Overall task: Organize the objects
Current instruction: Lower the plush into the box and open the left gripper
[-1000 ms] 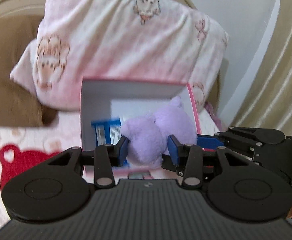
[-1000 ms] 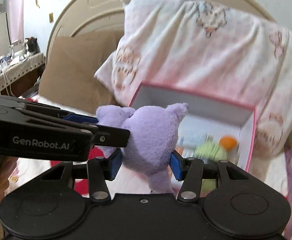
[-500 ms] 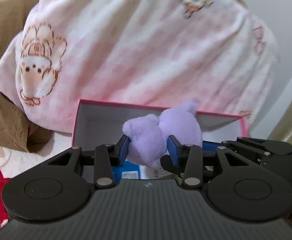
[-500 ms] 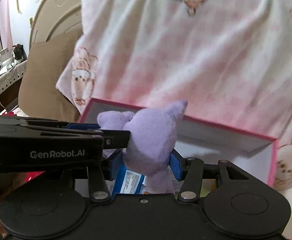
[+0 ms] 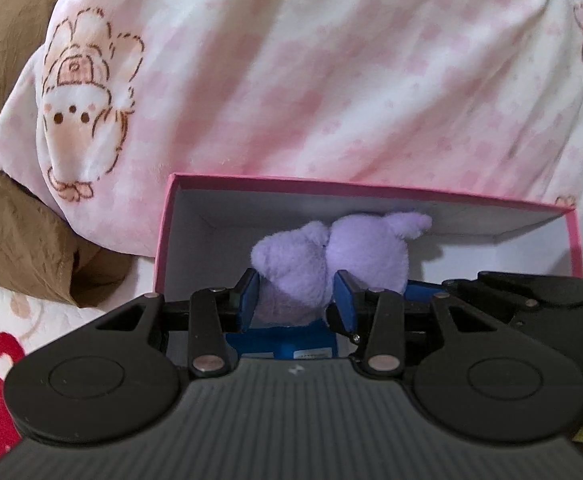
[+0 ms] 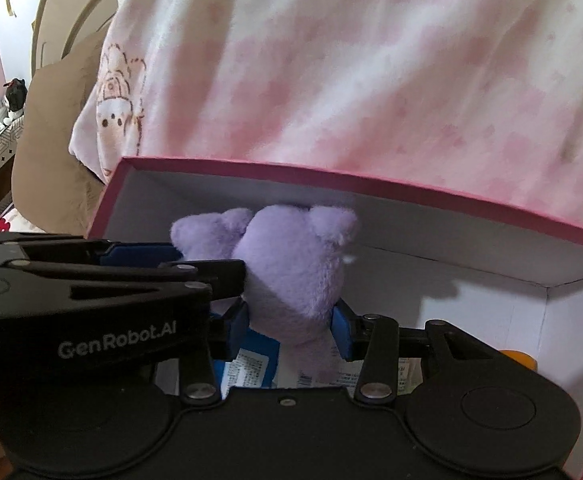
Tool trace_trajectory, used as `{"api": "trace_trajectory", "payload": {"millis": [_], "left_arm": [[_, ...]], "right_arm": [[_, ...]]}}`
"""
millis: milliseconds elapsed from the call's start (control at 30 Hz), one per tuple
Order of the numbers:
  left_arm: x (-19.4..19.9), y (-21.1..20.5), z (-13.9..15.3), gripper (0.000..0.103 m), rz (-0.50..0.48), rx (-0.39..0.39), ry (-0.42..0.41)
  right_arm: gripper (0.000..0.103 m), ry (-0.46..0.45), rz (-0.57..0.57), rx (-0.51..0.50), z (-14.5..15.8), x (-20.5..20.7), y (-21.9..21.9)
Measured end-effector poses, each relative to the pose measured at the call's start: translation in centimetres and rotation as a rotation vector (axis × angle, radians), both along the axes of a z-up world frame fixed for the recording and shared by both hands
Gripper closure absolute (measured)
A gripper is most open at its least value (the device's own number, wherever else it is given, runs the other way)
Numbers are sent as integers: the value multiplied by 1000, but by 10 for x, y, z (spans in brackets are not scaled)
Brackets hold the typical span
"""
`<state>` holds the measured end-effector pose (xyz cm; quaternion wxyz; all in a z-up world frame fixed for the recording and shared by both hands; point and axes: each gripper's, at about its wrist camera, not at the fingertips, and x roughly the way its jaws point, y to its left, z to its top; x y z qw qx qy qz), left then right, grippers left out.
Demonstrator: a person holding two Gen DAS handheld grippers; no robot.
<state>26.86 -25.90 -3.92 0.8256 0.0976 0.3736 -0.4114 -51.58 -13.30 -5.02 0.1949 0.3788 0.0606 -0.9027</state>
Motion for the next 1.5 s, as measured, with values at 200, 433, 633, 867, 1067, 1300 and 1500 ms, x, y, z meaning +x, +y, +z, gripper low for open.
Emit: {"api": "trace_trajectory", "payload": {"millis": [200, 433, 633, 867, 1067, 1300, 1500], "left_arm": [[0, -1, 2, 76, -20, 31, -1], [2, 3, 3, 84, 8, 0, 0], [9, 10, -3, 84, 9, -36, 47], [7, 15, -3, 84, -12, -46, 32], [10, 26, 5, 85, 1, -78, 36], [14, 31, 12, 85, -7, -79, 28], [8, 40, 16, 68, -10, -59, 41]], "right_arm": [[58, -60, -15, -113, -7, -3, 22], [59, -96, -54, -86, -12, -10, 12], [51, -97, -21, -43, -13, -12, 2], [48, -69, -4, -80, -6, 8, 8], [72, -100, -59, -170, -12, -3, 6], [73, -205, -44, -259, -27, -18, -8], [65, -150, -40, -144, -15, 7, -20]]}}
